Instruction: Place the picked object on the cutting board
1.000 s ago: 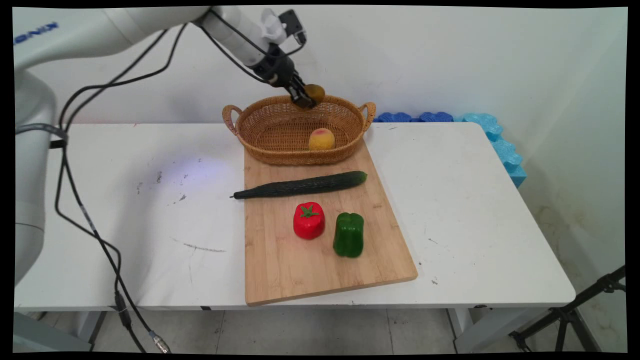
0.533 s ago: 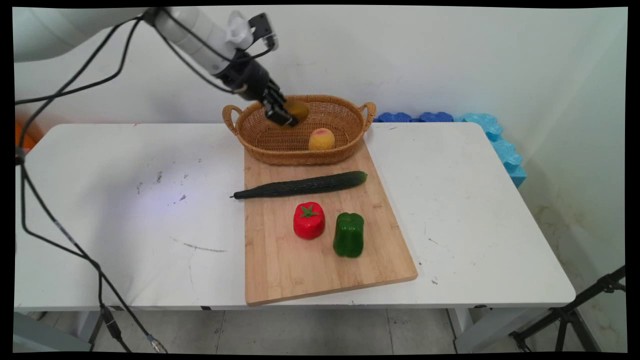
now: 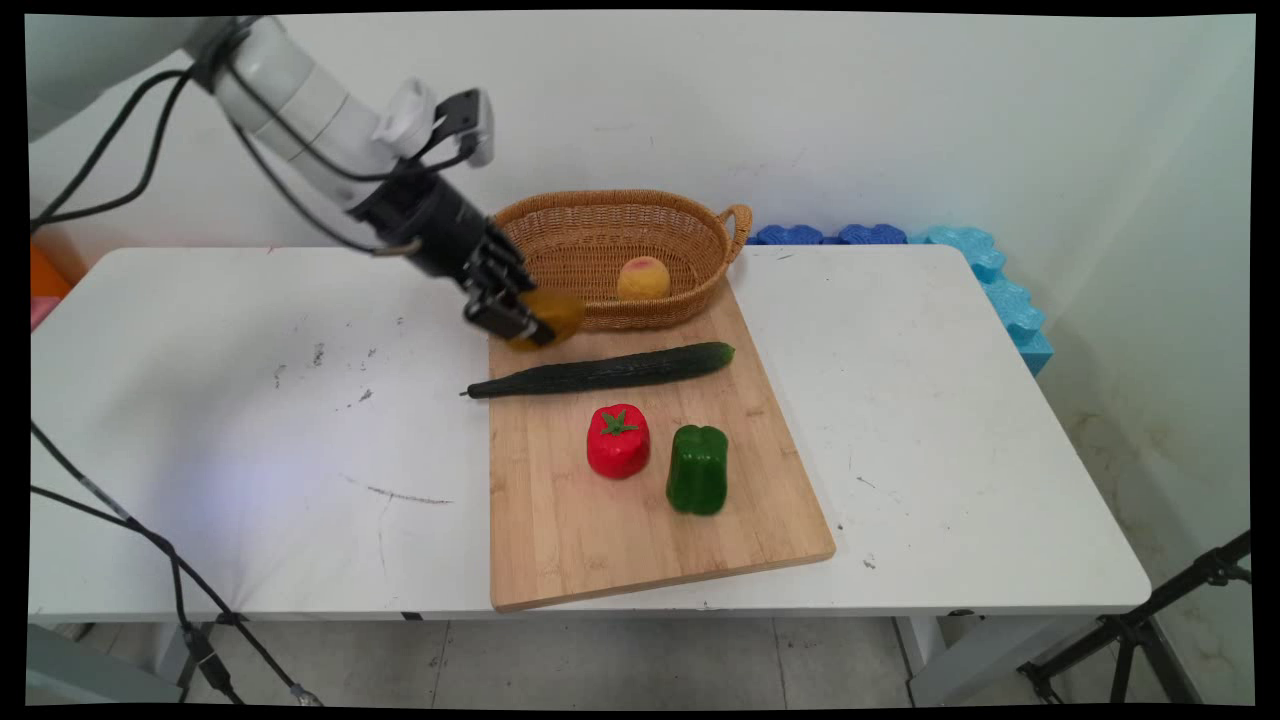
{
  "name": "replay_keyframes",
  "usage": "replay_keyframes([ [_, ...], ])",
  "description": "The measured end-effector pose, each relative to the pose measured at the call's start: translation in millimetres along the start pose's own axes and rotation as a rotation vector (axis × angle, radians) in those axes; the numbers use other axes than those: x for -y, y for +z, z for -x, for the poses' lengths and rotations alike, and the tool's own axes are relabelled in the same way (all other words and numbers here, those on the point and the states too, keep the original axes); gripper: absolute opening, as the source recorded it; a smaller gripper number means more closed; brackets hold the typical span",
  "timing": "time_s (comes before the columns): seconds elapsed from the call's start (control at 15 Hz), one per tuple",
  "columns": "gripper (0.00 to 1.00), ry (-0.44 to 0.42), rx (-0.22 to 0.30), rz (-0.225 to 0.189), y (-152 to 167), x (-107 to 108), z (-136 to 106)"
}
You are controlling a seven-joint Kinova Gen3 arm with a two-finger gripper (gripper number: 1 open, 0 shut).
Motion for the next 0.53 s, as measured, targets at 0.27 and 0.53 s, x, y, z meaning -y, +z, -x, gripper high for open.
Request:
replay_keyframes([
  [0.27, 0.0, 0.034, 0.019, 0.088, 0.7, -28.9, 22.6],
  [0.53, 0.0, 0.084, 0.027, 0.143, 14.2, -48.0, 35.6],
])
